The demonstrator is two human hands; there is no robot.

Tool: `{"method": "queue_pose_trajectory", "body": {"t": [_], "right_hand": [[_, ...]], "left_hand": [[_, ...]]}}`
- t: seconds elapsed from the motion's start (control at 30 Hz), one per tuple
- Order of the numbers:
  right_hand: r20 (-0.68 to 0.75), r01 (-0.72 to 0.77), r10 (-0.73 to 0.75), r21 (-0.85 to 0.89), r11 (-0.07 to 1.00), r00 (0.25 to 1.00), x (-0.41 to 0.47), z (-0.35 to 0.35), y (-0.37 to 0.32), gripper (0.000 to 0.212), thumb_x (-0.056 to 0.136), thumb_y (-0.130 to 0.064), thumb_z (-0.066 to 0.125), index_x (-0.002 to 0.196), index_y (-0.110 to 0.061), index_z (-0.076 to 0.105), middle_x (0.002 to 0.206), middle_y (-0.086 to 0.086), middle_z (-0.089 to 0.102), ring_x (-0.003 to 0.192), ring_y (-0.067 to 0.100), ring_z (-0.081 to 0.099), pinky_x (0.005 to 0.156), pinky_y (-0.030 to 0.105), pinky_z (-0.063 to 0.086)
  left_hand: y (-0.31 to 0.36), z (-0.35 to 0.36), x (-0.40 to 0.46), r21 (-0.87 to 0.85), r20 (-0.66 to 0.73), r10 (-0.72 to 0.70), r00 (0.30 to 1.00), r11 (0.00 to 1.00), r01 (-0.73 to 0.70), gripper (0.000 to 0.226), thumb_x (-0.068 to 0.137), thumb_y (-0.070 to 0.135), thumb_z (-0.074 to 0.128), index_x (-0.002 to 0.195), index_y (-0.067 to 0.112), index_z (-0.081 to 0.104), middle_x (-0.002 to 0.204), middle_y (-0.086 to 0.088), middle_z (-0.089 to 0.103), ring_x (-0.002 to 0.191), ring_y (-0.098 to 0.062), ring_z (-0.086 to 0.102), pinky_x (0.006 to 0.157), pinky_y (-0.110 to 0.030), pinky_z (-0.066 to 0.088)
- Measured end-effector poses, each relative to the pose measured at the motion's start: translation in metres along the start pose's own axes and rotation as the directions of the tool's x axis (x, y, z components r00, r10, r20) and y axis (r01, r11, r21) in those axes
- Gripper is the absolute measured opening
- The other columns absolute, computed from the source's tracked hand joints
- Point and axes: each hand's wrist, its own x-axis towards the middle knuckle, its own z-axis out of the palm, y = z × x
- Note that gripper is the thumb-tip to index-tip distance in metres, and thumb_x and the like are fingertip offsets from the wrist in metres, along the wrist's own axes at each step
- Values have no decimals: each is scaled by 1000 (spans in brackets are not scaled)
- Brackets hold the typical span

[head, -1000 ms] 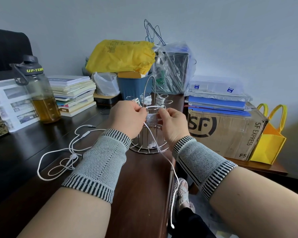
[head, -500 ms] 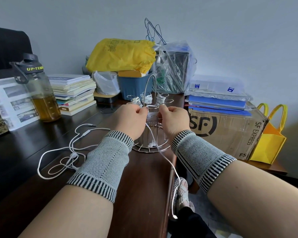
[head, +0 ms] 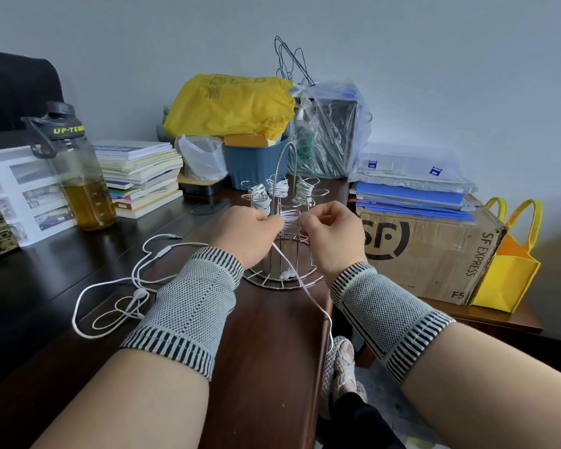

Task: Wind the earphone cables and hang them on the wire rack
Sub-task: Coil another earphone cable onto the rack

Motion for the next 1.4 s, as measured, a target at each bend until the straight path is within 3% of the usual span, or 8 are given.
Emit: {"method": "queue_pose_trajectory", "body": {"t": [0.2, 0.43, 0.67, 0.83, 0.97, 1.1, 1.27, 1.4], "right_hand": [[158, 296, -278, -103, 950, 947, -17, -4, 4, 35, 85, -7, 62, 83, -39, 50, 105, -2, 52, 79, 7, 59, 78, 27, 52], [224, 385, -350, -133, 913, 910, -16, 2, 16, 30, 83, -4, 69, 103, -25, 72, 112, 0, 44, 100, -20, 38, 87, -4, 28], [245, 403, -355, -186, 896, 902, -14, 1, 15, 26, 77, -11, 76, 101, -21, 74, 113, -4, 42, 99, -5, 44, 87, 3, 33], [177, 354, -324, -185, 917, 929, -10, 4, 10, 9, 81, -25, 75, 88, -19, 74, 101, -5, 50, 82, -6, 48, 84, 22, 47], [154, 287, -269, -108, 952, 951, -8, -4, 6, 11, 85, -24, 71, 75, -23, 66, 91, -8, 54, 78, -3, 52, 84, 29, 48], [141, 144, -138, -28, 989, 980, -5, -2, 9, 14, 85, -30, 70, 73, -23, 67, 94, 2, 65, 82, 16, 63, 85, 41, 54], [140, -4, -10, 99, 995, 990, -2, -5, 3, 17, 87, -24, 69, 73, -16, 65, 62, -6, 58, 46, 0, 46, 50, 18, 41], [141, -71, 48, 158, 985, 989, 0, -5, 1, 23, 89, -24, 64, 68, -16, 64, 56, -3, 50, 43, 6, 36, 45, 22, 33]], "left_hand": [[4, -6, -2, 29, 52, 18, 998, 999, -19, 31, 84, 25, 54, 56, 13, 49, 51, -2, 39, 54, -19, 35, 56, -29, 28], [13, -9, -3, 221, 210, 71, 975, 968, -118, 25, 81, 25, 62, 58, 16, 56, 56, 4, 49, 58, -14, 46, 56, -26, 34], [17, -10, -6, 251, 156, 122, 980, 955, -159, 18, 76, 24, 68, 60, 20, 61, 64, 7, 57, 66, -12, 53, 59, -25, 38], [24, -15, -5, 180, 33, 188, 982, 965, -191, 16, 78, 24, 64, 67, 13, 66, 65, -2, 65, 66, -18, 61, 64, -32, 49], [19, -17, 2, -217, 17, 61, 998, 975, -56, 17, 90, 12, 52, 74, 10, 60, 63, 0, 66, 64, -15, 72, 73, -45, 59], [7, -19, 8, -378, 37, 1, 999, 926, 14, 17, 94, 15, 55, 78, 14, 60, 51, 8, 55, 51, -8, 63, 65, -34, 57], [-1, -12, 9, -382, 44, 45, 998, 924, -25, 19, 93, 22, 58, 75, 16, 61, 45, 12, 38, 39, -8, 36, 47, -23, 36], [0, -4, 10, -384, -3, 74, 997, 921, -69, 23, 86, 32, 60, 73, 14, 64, 43, 12, 35, 45, -13, 32, 48, -25, 28]]}}
